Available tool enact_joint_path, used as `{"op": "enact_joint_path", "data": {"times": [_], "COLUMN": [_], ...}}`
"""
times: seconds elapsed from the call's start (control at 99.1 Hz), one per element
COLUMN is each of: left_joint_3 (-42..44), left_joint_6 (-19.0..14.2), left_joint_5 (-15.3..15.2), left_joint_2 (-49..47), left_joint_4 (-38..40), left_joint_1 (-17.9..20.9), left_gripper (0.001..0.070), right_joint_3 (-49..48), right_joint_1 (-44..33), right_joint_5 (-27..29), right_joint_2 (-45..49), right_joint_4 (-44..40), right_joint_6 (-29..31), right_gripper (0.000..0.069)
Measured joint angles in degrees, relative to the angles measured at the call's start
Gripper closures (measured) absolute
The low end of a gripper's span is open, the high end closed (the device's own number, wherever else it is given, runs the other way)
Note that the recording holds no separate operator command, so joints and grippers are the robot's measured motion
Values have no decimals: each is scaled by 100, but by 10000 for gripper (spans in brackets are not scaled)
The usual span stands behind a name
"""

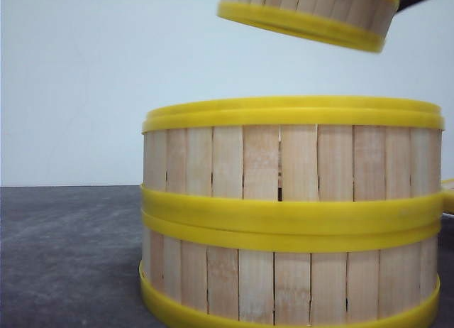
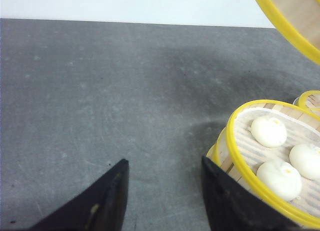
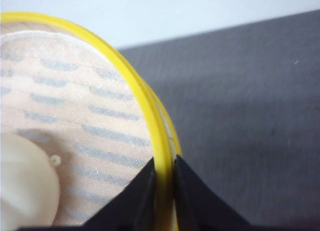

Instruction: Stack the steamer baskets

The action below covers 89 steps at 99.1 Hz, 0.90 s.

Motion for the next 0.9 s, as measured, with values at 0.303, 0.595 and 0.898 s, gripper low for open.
{"op": "enact_joint_path", "data": {"times": [0.303,0.595,0.898], "left_joint_3": [0,0,0], "left_joint_6": [133,269,433], "left_joint_5": [0,0,0], "left_joint_2": [0,0,0], "left_joint_4": [-2,-31,-107], "left_joint_1": [0,0,0], "left_gripper": [441,441,441], "right_joint_3": [0,-590,-1067], "right_joint_1": [809,1519,1843], "right_joint_5": [-37,407,715], "right_joint_2": [-621,-581,-472], "right_joint_4": [-1550,-1545,-1261], "right_joint_6": [-1106,-1384,-1373], "right_gripper": [657,657,657]}}
